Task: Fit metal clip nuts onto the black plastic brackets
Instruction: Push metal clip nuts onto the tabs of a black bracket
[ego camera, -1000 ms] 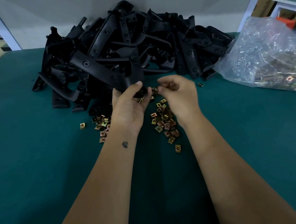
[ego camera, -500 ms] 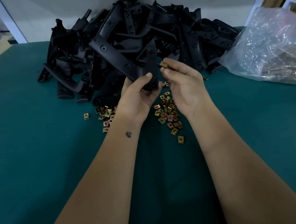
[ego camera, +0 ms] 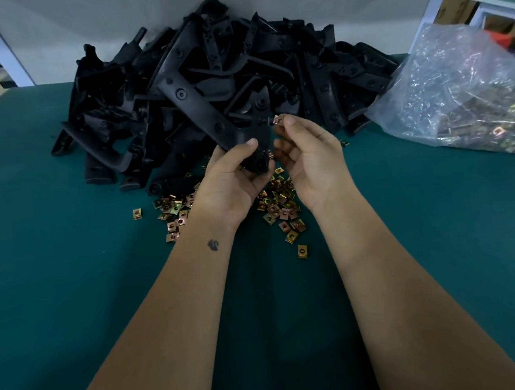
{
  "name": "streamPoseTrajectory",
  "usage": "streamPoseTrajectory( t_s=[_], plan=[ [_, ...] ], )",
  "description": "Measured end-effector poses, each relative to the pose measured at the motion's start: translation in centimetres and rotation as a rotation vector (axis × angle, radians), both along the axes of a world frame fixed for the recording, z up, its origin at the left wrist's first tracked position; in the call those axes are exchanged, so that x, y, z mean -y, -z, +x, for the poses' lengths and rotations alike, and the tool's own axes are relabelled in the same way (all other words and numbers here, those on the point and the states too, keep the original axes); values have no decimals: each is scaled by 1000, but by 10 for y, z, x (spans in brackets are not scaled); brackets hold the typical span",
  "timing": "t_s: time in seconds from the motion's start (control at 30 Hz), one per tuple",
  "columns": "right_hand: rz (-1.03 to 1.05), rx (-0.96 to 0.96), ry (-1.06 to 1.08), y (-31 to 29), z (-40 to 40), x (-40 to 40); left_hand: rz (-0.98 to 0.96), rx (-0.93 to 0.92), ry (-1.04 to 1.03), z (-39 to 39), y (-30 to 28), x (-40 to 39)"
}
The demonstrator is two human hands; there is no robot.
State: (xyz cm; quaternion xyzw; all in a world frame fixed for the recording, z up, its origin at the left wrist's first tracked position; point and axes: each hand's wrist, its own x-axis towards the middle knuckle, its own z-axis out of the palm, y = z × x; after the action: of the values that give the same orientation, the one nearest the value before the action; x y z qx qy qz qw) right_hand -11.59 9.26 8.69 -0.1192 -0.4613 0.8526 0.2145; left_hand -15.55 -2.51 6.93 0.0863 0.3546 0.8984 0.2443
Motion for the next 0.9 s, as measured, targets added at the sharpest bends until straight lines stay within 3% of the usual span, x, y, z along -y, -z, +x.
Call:
streamPoseTrajectory(
  t_s=[0.47, 0.9],
  plan=[
    [13, 36, 1, -2, 2, 5, -16, 31, -15, 1, 1, 0],
    [117, 45, -62, -3, 2, 10, -48, -52, -4, 1, 1, -1]
  ],
)
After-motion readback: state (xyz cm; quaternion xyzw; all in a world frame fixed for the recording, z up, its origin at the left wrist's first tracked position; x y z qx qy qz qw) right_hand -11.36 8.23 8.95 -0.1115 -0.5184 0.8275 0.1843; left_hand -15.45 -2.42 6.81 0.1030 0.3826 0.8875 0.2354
